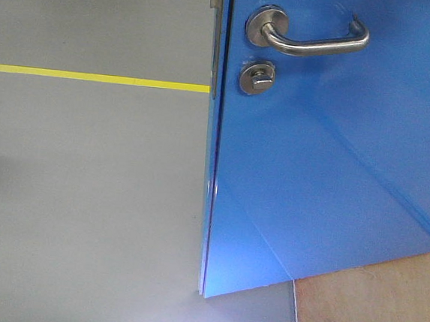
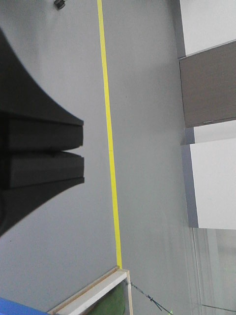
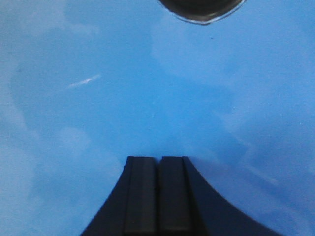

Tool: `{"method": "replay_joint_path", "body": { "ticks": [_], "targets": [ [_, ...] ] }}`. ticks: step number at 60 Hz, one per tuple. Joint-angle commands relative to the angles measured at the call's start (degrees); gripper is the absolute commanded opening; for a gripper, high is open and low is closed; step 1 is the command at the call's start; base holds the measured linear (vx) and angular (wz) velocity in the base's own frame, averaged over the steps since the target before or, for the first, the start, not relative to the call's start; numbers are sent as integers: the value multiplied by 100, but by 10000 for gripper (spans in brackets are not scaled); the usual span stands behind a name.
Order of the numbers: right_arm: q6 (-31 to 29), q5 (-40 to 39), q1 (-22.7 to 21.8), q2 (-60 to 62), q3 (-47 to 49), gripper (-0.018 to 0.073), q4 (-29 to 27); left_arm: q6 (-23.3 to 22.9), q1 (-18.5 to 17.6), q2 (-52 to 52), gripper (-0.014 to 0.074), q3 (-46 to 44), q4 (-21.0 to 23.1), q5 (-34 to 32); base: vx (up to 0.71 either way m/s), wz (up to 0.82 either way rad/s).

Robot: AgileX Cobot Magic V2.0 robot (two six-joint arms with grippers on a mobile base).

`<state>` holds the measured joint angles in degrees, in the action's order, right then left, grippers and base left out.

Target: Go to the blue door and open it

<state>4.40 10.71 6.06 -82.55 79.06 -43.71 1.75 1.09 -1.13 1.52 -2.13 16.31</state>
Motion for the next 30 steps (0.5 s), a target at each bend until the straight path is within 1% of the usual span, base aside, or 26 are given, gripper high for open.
{"method": "replay_joint_path", "body": {
  "ticks": [1,30],
  "targets": [
    [-64,-409,5,142,208,2,-16,-10,-23,-39,70,32,45,-485,7,2],
    [-64,-389,5,142,208,2,-16,-10,-23,-39,70,32,45,-485,11,6]
  ]
}}
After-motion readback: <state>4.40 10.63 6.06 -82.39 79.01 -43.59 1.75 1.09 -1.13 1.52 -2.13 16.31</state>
